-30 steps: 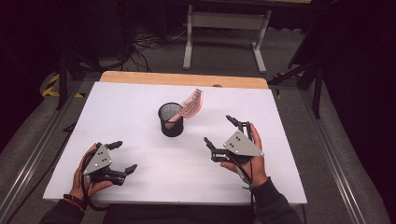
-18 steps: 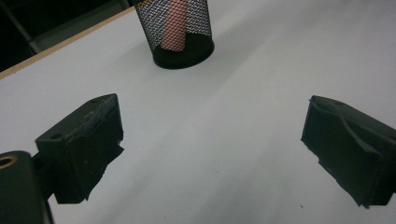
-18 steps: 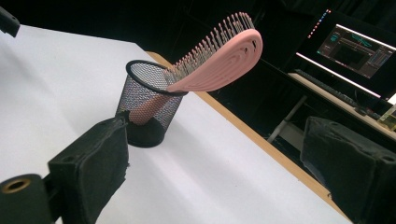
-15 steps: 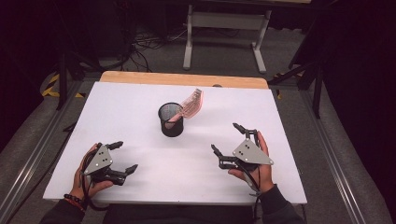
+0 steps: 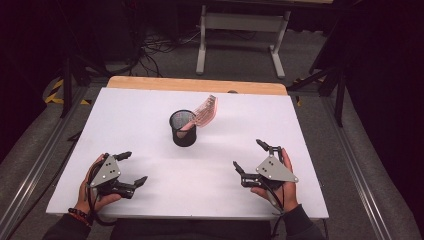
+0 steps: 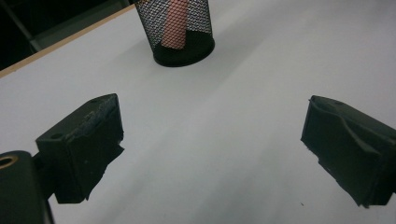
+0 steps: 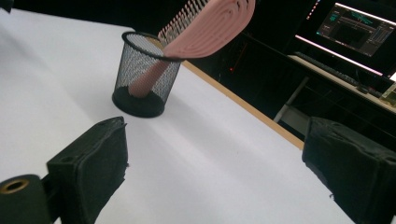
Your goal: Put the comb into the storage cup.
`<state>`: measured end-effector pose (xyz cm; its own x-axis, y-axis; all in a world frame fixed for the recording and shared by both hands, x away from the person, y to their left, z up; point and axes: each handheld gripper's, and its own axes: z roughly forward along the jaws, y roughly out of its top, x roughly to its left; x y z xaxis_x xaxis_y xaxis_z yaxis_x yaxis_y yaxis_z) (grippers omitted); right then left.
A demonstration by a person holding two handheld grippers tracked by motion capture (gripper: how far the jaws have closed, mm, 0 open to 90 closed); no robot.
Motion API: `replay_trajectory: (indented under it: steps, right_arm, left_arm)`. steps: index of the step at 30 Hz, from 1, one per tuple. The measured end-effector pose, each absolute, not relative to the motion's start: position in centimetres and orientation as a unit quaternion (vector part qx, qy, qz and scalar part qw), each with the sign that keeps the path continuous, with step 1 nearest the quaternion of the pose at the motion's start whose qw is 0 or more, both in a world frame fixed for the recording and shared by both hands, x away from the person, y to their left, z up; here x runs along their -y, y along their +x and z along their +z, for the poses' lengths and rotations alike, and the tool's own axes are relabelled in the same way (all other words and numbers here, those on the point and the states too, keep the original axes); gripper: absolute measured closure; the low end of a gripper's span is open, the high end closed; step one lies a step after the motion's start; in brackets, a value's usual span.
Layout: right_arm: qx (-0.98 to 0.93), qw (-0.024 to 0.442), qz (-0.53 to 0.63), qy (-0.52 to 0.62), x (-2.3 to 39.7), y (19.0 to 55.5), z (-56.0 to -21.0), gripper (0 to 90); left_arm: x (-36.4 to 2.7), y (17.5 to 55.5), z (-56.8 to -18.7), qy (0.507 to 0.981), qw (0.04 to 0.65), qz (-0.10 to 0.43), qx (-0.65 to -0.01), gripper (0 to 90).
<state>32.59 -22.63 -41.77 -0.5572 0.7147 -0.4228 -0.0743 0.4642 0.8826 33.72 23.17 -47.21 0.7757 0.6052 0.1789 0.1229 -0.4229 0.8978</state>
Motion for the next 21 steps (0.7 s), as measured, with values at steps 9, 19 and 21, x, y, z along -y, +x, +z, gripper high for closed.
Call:
replay_trajectory:
  steps: [9, 19, 21]
  right_arm:
    - [-0.752, 0.417, 0.459, 0.223, 23.7, 32.5, -43.1, 5.6]
    - [-0.762, 0.399, 0.45, 0.24, 25.2, 32.6, -44.7, 5.5]
    - [-0.766, 0.398, 0.445, 0.239, 25.7, 32.5, -45.2, 5.5]
  left_arm:
    - [-23.2, 33.6, -47.1, 0.805, 0.489, 0.248, -0.227, 6.2]
    - [-23.3, 33.7, -46.9, 0.8, 0.492, 0.256, -0.228, 6.1]
    - [-23.5, 33.7, -46.8, 0.798, 0.494, 0.257, -0.231, 6.0]
